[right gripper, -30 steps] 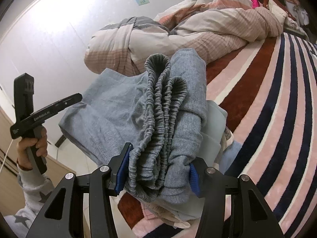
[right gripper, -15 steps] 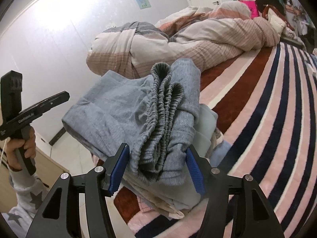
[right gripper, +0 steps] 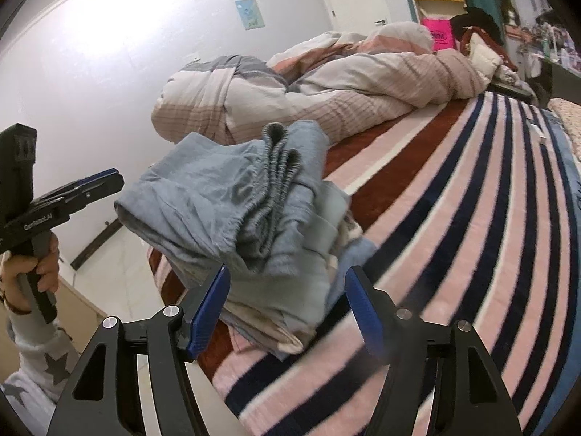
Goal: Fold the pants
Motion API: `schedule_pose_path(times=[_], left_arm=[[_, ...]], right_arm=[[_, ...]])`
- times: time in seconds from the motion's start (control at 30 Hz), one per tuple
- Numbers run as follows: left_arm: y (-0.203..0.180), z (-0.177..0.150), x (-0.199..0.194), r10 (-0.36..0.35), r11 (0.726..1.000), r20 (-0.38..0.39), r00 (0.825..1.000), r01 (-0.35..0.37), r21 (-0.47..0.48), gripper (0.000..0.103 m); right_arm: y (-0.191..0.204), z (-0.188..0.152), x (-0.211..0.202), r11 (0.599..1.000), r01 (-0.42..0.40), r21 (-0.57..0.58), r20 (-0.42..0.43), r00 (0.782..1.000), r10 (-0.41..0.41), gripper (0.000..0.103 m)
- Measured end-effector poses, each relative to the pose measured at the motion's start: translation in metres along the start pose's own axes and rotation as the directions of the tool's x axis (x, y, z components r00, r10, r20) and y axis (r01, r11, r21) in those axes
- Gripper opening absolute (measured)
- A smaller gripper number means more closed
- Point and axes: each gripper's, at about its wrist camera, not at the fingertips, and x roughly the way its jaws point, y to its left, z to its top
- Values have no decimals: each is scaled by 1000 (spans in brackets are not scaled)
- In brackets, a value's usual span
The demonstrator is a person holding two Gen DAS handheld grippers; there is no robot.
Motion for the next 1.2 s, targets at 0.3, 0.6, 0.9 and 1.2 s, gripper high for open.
schedule_pose_path(times=[0.3, 0.6, 0.9, 1.2], left_arm=[[-54, -7, -12, -12, 1000, 38, 999, 11, 19, 74], [-143, -3, -55, -69, 997, 193, 979, 62, 43, 87], [-222, -24, -86, 5, 998, 339, 941, -28, 63, 99], [-240, -37, -87, -4, 998, 346, 938, -20, 65, 100]], right_arm=[[-22, -29, -53, 996, 88, 17, 58, 994, -89, 75], [-41, -60, -133, 978, 208, 31, 175, 962, -210, 90], [-48, -102, -221, 912, 408, 34, 342, 853, -394, 102], [-48, -126, -247, 882, 465, 74, 372, 808, -457, 102]])
